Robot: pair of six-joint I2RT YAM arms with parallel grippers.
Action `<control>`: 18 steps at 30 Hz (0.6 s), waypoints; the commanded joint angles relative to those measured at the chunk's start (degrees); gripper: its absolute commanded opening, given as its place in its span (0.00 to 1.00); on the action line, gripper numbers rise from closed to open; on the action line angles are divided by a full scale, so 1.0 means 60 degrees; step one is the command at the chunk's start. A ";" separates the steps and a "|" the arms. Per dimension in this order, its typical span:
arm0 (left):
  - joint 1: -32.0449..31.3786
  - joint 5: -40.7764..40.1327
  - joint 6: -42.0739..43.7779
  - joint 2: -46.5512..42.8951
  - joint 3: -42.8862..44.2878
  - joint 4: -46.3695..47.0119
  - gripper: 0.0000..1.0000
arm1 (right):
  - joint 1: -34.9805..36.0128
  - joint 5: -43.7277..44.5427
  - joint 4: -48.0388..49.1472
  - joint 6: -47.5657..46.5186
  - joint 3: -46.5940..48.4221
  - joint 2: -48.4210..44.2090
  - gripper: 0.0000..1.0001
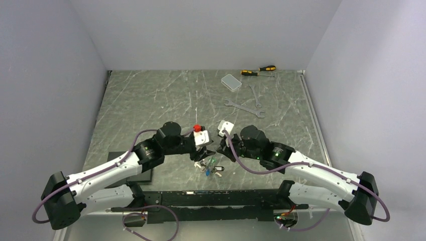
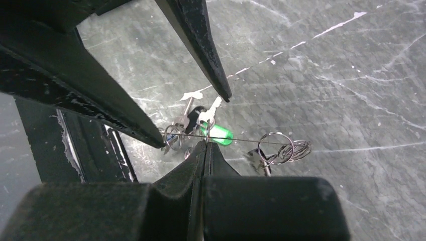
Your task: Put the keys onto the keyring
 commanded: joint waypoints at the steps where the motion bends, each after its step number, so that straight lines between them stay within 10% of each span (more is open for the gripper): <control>1: -0.0041 0.0727 0.0534 0.0097 -0.0095 0.0724 0.48 | 0.0123 -0.0199 0.0590 -0.0200 0.0189 -0.0388 0.00; 18: -0.0033 0.0613 0.1568 0.0810 0.0536 -0.0002 0.08 | 0.0494 -0.0068 0.0596 -0.0444 0.0174 -0.0545 0.00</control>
